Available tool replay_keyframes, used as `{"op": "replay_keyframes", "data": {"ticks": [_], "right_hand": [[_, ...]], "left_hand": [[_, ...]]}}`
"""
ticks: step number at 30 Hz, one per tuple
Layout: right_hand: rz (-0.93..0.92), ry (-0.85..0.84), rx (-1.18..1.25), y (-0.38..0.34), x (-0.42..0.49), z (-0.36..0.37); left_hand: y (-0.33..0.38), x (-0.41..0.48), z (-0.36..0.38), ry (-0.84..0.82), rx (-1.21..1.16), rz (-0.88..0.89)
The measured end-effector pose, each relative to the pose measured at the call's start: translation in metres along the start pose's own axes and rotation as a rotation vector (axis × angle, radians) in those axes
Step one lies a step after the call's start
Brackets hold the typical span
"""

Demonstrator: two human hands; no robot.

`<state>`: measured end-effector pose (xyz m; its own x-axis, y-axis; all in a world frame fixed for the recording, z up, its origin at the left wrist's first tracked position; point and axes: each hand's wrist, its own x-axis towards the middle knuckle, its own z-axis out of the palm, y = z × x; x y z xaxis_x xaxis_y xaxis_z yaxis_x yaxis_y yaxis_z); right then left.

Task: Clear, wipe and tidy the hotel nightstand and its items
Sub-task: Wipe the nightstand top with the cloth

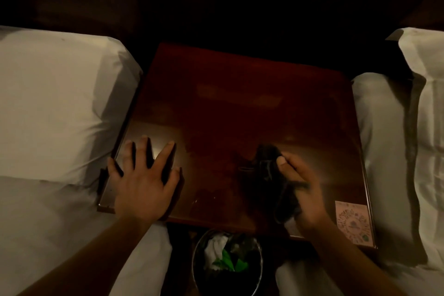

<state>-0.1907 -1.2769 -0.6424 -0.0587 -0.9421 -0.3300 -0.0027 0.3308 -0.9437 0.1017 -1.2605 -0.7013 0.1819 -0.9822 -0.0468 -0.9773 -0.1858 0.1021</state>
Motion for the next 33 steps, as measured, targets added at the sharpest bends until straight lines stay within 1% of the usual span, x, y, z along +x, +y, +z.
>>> {"op": "replay_keyframes", "data": {"ticks": [1,2,3,4,5,6,7,9,10,11,12,14,15,16,19,20,22,23,24,27,28,29,30,31,33], "right_hand": [[0.012,0.003,-0.121,0.0,0.003,-0.005],[-0.014,0.039,-0.315,0.001,0.006,-0.013],[-0.054,0.131,-0.521,0.003,0.007,-0.021],[-0.116,0.194,-0.615,0.005,0.007,-0.028],[-0.185,0.211,-0.644,0.005,0.004,-0.031],[-0.241,0.181,-0.71,0.007,0.0,-0.03],[-0.292,0.075,-0.879,0.009,-0.004,-0.025],[-0.427,-0.146,-1.299,0.024,-0.003,-0.017],[-0.426,-0.19,-1.416,0.029,-0.001,-0.016],[-0.391,-0.188,-1.472,0.03,0.001,-0.018],[-0.348,-0.152,-1.451,0.03,0.002,-0.022],[-0.28,-0.022,-1.346,0.039,-0.012,-0.031],[-0.289,0.018,-1.311,0.046,-0.027,-0.028],[-0.343,-0.005,-1.31,0.053,-0.044,-0.018],[-0.607,-0.282,-1.424,0.07,-0.058,0.035],[-0.657,-0.321,-1.469,0.069,-0.049,0.05],[-0.64,-0.337,-1.508,0.059,-0.02,0.053],[-0.609,-0.28,-1.513,0.055,-0.008,0.04],[-0.541,-0.185,-1.511,0.052,0.002,0.015],[-0.174,0.227,-1.396,0.044,0.016,-0.069],[-0.076,0.303,-1.352,0.038,0.016,-0.075],[-0.019,0.343,-1.344,0.036,0.015,-0.064],[-0.031,0.343,-1.384,0.036,0.013,-0.037],[-0.113,0.272,-1.426,0.038,0.007,-0.001],[-0.384,0.029,-1.448,0.046,-0.006,0.079]], "left_hand": [[0.0,0.0,0.0,-0.001,-0.002,-0.001],[0.0,0.0,0.0,0.001,-0.006,0.001],[0.0,0.0,0.001,0.006,-0.009,0.001],[0.0,0.0,0.001,0.01,-0.009,0.0],[0.0,0.0,0.002,0.009,-0.008,0.0],[0.0,0.0,0.001,0.006,-0.007,0.002],[0.0,0.0,0.001,0.007,-0.009,0.002],[-0.001,0.001,0.002,0.012,-0.01,0.0],[-0.001,0.0,0.003,0.012,-0.009,0.001],[-0.001,0.0,0.003,0.013,-0.01,0.004],[-0.001,0.0,0.003,0.015,-0.013,0.004],[-0.001,0.001,0.003,0.002,-0.017,0.006],[-0.001,0.001,0.003,-0.005,-0.02,0.005],[-0.001,0.001,0.002,-0.004,-0.021,-0.001],[0.001,0.001,-0.001,-0.007,-0.001,0.001],[0.001,0.001,-0.001,-0.004,-0.003,-0.001],[0.0,0.0,-0.002,-0.001,-0.006,-0.003],[0.0,0.0,-0.001,-0.004,-0.003,-0.001],[-0.001,0.0,-0.001,-0.007,-0.002,0.0],[-0.002,0.001,0.003,-0.002,0.0,0.017],[-0.002,0.001,0.004,0.004,-0.002,0.014],[-0.002,0.001,0.004,0.008,-0.005,0.008],[-0.001,0.002,0.003,0.008,-0.009,0.005],[0.0,0.001,0.002,0.01,-0.018,0.001],[-0.002,0.0,0.0,0.058,-0.066,-0.019]]}}
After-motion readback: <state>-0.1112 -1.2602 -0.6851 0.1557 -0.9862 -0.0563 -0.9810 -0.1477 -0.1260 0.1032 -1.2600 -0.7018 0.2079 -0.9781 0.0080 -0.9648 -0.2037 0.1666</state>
